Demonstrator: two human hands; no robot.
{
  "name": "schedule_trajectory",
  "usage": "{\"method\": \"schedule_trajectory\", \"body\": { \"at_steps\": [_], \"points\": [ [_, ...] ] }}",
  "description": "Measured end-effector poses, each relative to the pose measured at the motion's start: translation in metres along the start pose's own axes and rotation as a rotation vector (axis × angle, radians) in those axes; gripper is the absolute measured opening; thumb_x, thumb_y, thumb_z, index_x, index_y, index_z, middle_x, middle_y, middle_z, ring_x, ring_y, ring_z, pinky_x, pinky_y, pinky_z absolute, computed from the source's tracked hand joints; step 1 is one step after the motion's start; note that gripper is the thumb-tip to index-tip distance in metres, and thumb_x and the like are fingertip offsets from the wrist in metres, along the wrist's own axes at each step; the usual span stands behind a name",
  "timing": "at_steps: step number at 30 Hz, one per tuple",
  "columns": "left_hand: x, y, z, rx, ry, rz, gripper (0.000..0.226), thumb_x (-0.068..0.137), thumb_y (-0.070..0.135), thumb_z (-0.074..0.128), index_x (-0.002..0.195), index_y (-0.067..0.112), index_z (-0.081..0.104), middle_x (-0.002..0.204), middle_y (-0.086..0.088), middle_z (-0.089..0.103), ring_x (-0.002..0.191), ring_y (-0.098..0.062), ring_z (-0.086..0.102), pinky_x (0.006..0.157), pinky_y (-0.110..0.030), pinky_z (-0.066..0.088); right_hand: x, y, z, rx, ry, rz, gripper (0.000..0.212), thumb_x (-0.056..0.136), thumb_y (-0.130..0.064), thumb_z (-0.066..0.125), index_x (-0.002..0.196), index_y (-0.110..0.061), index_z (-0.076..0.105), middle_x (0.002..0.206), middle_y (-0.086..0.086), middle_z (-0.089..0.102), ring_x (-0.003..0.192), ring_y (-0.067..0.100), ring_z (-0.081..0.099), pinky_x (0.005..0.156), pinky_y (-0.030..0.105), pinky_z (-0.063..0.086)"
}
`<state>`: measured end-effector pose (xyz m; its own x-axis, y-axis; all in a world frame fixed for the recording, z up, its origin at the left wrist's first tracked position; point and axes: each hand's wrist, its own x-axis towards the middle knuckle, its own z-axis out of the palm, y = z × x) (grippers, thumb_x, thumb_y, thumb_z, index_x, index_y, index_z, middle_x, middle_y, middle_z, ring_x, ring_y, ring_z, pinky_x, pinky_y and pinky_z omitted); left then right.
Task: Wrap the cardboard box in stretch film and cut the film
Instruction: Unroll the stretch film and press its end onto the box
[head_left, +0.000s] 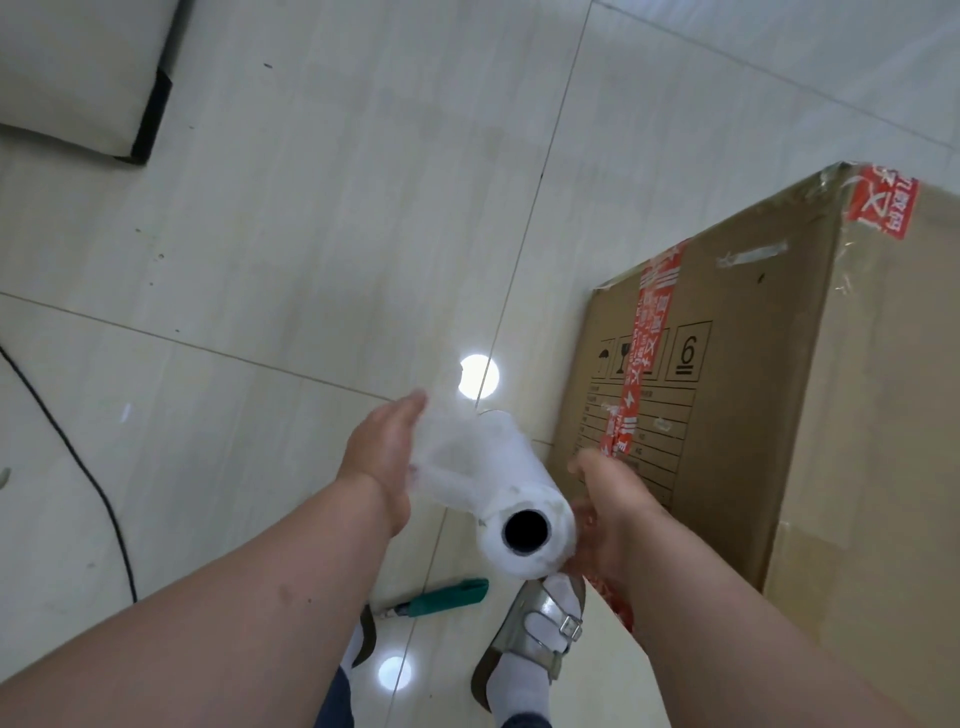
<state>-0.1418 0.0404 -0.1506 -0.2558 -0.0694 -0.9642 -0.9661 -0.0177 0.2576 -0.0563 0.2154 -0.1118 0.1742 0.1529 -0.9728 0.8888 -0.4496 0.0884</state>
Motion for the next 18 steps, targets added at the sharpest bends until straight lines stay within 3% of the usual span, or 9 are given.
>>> {"method": "schedule_trajectory", "body": {
  "at_steps": [2,4,6,9,13,16,18],
  "points": [
    [-0.006,-0.014,0.004,0.196,-0.086,-0.070,0.069,0.084,0.039,0.068,0.145,0.031,0.037,0.136,0.006,0.049,0.122,-0.023,0.048,0.104,-0.049,0.036,-0.001,-0.015,0.010,-0.258,-0.015,-0.052,0.054,0.071,-0.065,0.060,0.102,-0.021,0.057,0.099,0.017,0.066,0.090,0.041,0.067,0.079,0.059,0.055],
    [-0.018,-0.028,0.011,0.207,-0.154,-0.243,0.084,0.082,0.035,0.071,0.150,0.037,0.022,0.153,-0.002,0.033,0.136,-0.034,0.034,0.104,-0.060,0.031,-0.004,-0.019,0.023,-0.378,-0.094,-0.027,0.075,0.057,-0.074,0.071,0.110,-0.024,0.057,0.108,0.018,0.065,0.090,0.041,0.067,0.068,0.053,0.058],
    [-0.023,-0.039,0.018,0.083,-0.164,-0.339,0.079,0.079,0.027,0.071,0.148,0.028,0.032,0.142,-0.010,0.047,0.127,-0.036,0.047,0.089,-0.058,0.049,-0.004,-0.014,0.029,-0.351,-0.136,0.009,0.070,0.060,-0.063,0.080,0.111,-0.019,0.059,0.104,0.017,0.068,0.088,0.039,0.068,0.068,0.049,0.059],
    [-0.025,-0.039,0.019,0.106,-0.073,-0.247,0.045,0.089,0.006,0.060,0.132,0.011,0.048,0.111,-0.015,0.062,0.094,-0.030,0.063,0.067,-0.040,0.059,-0.005,0.001,0.025,-0.264,-0.168,0.051,0.062,0.068,-0.046,0.080,0.116,-0.013,0.060,0.101,0.018,0.071,0.088,0.036,0.070,0.072,0.046,0.060],
    [-0.019,-0.024,0.009,0.190,0.137,-0.105,0.018,0.093,-0.003,0.052,0.104,0.006,0.064,0.097,-0.016,0.062,0.084,-0.027,0.065,0.078,-0.043,0.060,-0.001,0.034,0.010,0.251,-0.258,0.132,0.057,0.074,-0.037,0.076,0.120,-0.010,0.056,0.106,0.023,0.068,0.090,0.039,0.067,0.072,0.048,0.057],
    [-0.012,-0.002,0.007,0.095,0.200,-0.021,0.020,0.092,-0.009,0.049,0.091,0.006,0.062,0.091,-0.015,0.061,0.080,-0.027,0.065,0.066,-0.039,0.060,-0.005,0.049,0.005,0.751,-0.391,0.158,0.053,0.075,-0.033,0.072,0.120,-0.008,0.060,0.118,0.021,0.061,0.104,0.038,0.059,0.087,0.050,0.052],
    [-0.009,0.011,0.008,0.063,0.212,0.039,0.023,0.091,-0.012,0.049,0.084,0.008,0.059,0.083,-0.014,0.060,0.071,-0.025,0.064,0.054,-0.034,0.059,-0.010,0.056,0.004,0.925,-0.408,0.148,0.049,0.077,-0.036,0.068,0.117,-0.007,0.063,0.124,0.020,0.060,0.113,0.041,0.056,0.096,0.051,0.048]
  ]
}}
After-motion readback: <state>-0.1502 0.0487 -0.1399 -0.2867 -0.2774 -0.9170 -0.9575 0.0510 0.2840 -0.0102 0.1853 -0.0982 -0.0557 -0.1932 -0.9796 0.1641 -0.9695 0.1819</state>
